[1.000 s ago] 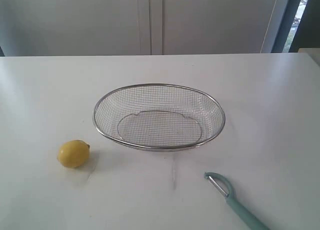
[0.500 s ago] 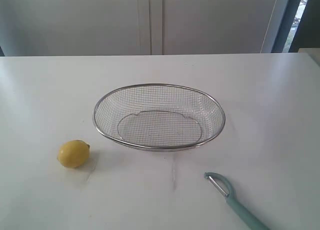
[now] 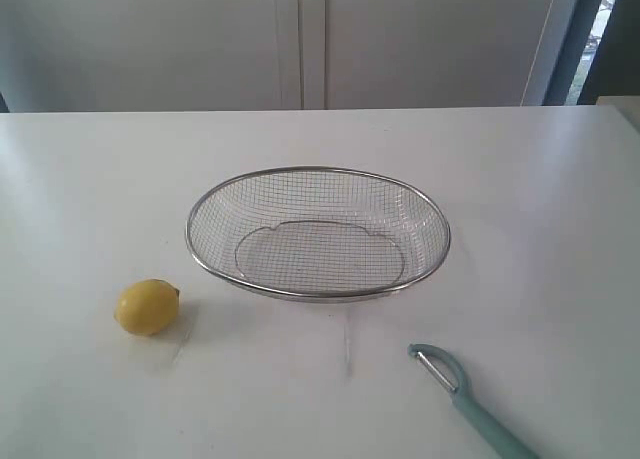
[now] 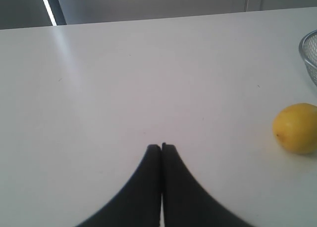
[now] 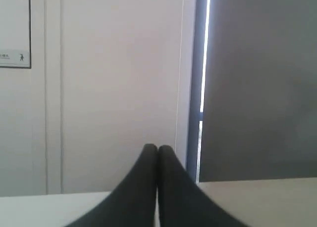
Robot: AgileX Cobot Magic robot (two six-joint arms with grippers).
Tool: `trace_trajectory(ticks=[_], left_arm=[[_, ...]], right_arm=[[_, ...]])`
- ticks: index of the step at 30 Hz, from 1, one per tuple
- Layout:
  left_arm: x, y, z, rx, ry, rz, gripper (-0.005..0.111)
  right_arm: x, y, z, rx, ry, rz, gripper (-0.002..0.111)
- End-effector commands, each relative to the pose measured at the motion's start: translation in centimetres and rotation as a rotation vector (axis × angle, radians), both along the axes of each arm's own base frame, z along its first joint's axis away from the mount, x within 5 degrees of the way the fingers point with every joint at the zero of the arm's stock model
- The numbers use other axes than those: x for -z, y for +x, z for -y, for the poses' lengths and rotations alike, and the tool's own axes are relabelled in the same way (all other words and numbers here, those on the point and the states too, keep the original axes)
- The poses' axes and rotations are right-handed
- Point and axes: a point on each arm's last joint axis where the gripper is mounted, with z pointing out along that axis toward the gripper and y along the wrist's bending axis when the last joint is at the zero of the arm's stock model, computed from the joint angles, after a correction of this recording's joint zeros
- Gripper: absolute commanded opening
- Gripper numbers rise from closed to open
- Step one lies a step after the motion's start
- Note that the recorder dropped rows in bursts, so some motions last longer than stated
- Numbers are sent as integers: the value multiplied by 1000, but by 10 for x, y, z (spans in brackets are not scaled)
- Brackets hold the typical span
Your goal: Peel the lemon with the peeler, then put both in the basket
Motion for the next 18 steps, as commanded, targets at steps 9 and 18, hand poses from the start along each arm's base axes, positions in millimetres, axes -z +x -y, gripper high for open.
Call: trace_trajectory(ticks=[9,18], left_arm=[[0,0,0,5,-1,5,0],[1,0,0,5,-1,3,0]], right_arm=[[-17,24,5,26,36,-360,0],[-23,56,10,32,91,-663,0]])
